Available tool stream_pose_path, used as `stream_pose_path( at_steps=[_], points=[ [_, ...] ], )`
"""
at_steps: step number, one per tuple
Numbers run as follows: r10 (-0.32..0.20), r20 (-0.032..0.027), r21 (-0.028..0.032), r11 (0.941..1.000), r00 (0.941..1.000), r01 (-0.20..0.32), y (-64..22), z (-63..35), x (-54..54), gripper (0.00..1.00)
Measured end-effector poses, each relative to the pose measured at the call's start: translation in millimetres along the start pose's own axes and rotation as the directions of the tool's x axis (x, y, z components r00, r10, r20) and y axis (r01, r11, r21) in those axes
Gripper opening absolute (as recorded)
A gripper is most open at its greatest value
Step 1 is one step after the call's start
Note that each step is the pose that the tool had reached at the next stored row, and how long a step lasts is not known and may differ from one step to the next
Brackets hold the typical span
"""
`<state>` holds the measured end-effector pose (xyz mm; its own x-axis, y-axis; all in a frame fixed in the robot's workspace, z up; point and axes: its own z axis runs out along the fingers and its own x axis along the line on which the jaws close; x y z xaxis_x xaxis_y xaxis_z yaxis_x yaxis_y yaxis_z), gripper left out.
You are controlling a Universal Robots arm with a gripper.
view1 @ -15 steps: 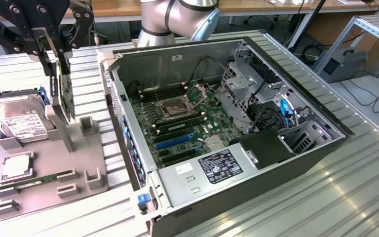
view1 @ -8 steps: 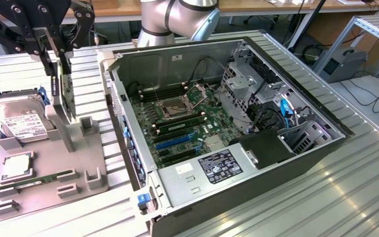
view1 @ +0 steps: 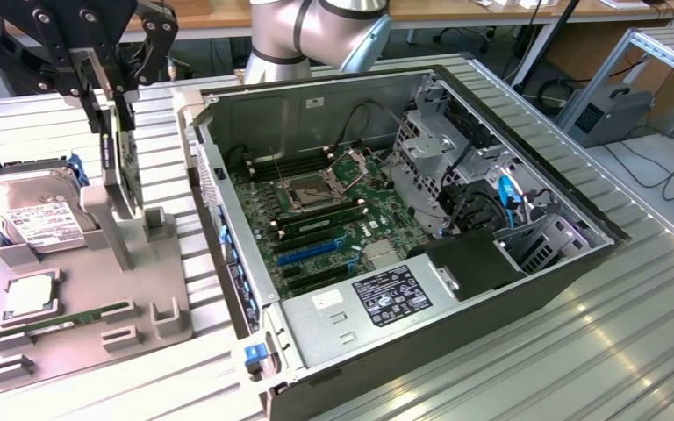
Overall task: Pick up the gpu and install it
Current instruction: 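Pick up the gpu and move the gpu toward the slot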
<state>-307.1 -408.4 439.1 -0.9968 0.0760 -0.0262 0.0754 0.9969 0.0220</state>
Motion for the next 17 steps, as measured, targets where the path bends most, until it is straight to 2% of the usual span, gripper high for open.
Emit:
stream_pose_path(
  at_steps=[17],
  points=[
    [0.000,0.0000,0.0000,1.0000,1.0000,0.000,0.8,0.3,-10.1,0.27]
  ],
)
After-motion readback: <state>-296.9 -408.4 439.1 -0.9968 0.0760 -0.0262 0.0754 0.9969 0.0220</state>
